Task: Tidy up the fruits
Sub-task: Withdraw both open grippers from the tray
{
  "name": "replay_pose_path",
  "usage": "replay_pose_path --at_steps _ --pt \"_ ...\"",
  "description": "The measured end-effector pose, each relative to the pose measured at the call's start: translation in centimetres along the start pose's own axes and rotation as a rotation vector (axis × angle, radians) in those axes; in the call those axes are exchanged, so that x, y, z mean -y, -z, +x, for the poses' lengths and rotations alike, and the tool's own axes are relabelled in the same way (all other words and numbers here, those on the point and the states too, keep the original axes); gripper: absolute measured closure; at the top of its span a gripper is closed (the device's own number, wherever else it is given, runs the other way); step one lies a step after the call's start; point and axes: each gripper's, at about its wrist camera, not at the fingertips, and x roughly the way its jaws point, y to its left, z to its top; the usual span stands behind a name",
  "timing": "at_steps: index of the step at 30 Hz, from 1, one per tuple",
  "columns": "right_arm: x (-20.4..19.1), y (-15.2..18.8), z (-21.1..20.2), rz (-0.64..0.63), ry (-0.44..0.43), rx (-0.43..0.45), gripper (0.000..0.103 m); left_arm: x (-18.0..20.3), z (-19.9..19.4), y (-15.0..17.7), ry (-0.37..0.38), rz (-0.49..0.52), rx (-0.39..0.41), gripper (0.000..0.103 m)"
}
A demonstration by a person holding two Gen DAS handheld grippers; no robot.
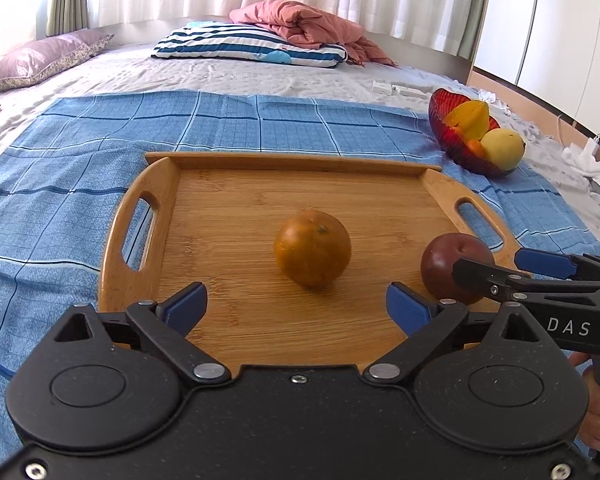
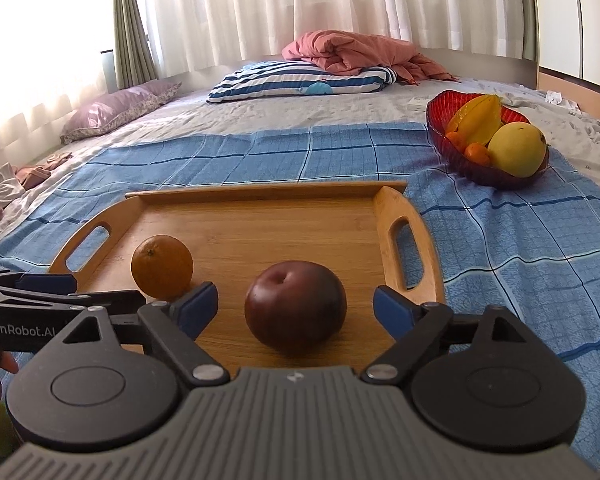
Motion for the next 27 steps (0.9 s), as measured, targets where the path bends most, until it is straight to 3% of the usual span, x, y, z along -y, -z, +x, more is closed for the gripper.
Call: replay_pose_path --at_steps 7,27 --pt "-0.2 0.7 -1.7 -0.021 0.009 0.047 0.000 0.1 -2.0 1.3 0.005 0.016 0.029 0.002" --pt "-0.7 5.5 -5.8 -0.079 0.054 0.120 0.000 0.5 -7.3 7.4 -0.022 0.053 0.134 0.000"
